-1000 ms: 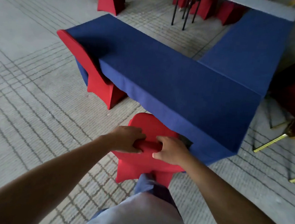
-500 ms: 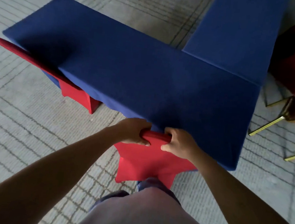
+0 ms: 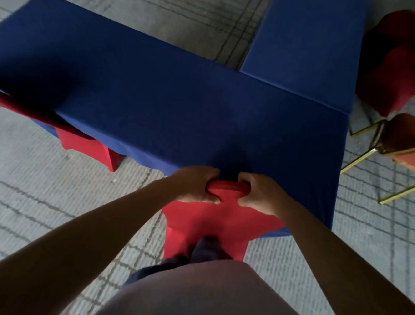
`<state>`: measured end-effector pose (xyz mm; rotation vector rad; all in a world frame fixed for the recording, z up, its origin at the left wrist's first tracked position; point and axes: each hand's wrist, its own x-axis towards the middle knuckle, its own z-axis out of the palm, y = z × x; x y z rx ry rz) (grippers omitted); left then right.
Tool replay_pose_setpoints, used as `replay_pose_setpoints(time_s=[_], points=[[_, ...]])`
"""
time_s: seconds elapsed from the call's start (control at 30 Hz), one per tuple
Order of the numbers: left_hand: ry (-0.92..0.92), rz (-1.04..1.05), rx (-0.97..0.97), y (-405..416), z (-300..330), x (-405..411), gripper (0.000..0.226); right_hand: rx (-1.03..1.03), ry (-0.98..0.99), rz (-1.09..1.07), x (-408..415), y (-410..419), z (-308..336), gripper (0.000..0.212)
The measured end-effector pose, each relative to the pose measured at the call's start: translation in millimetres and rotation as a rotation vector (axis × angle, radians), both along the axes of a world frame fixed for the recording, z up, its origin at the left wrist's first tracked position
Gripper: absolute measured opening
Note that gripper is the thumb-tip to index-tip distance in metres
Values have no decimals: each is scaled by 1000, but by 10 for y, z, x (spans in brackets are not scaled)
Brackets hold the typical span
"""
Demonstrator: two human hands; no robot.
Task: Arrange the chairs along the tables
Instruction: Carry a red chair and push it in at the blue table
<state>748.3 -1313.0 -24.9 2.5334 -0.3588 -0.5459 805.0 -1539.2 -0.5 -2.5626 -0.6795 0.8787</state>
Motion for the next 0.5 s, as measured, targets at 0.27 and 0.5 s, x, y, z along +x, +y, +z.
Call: replay_pose_setpoints(time_s=[0.27, 0.5], points=[[-36, -105, -27, -111, -48, -172, 40, -55, 62, -78, -304, -107, 23, 24], [-50, -188, 28, -74, -16, -292, 35, -90, 29, -54, -475, -77, -28, 25]])
